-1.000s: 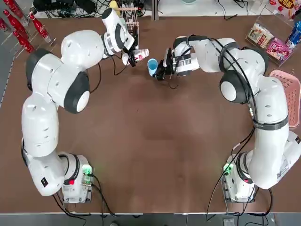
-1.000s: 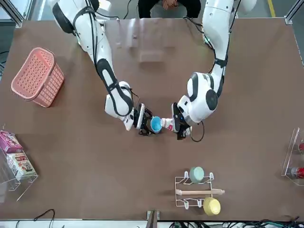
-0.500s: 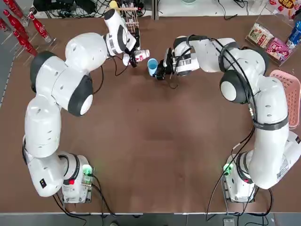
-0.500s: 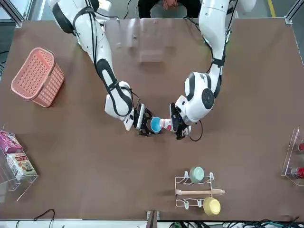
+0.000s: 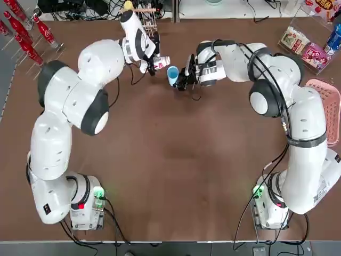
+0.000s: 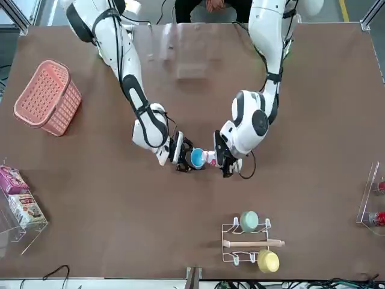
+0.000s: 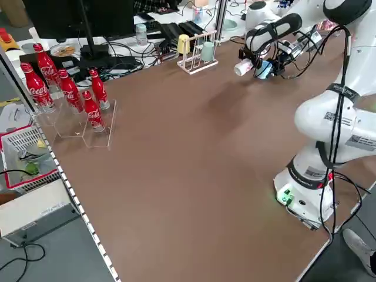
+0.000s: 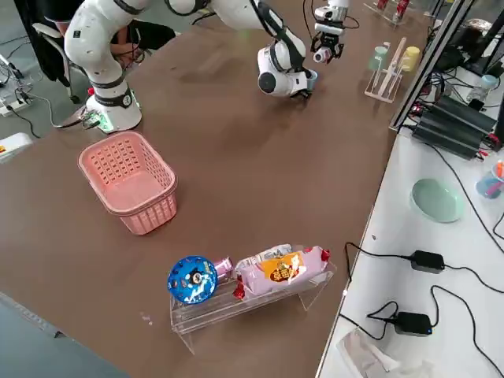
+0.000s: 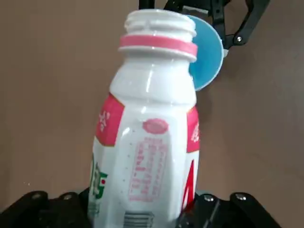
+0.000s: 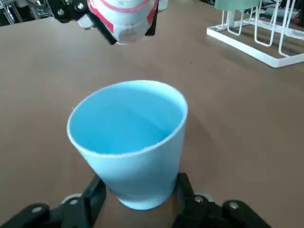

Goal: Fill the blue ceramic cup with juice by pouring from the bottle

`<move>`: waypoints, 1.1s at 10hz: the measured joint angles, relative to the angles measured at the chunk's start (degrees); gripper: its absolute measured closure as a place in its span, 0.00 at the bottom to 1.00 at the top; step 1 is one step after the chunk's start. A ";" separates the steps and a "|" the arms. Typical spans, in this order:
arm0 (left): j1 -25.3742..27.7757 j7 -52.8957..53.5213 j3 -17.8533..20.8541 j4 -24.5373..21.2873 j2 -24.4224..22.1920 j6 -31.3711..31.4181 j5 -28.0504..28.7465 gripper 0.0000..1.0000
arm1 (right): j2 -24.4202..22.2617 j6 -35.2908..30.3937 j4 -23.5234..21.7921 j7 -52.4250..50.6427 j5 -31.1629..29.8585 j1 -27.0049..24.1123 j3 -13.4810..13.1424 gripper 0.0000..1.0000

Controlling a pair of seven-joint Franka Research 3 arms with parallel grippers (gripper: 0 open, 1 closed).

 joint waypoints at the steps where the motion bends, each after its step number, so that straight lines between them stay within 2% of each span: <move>1: -0.27 -0.06 0.15 0.00 0.10 0.00 0.00 0.51 | 0.00 -0.01 0.00 0.00 0.00 -0.01 0.00 0.33; 4: -1.71 -0.08 1.69 0.03 0.94 0.00 0.00 0.51 | 0.00 -0.04 0.00 -0.01 0.00 -0.18 0.00 0.33; 7: -5.36 -0.12 5.50 0.05 1.98 0.00 0.01 0.51 | 0.00 -0.09 0.00 -0.06 0.01 -0.25 0.00 0.33; 11: -6.37 -0.15 6.46 0.07 2.70 0.00 0.20 0.51 | 0.00 -0.11 0.00 -0.08 0.01 -0.27 0.00 0.33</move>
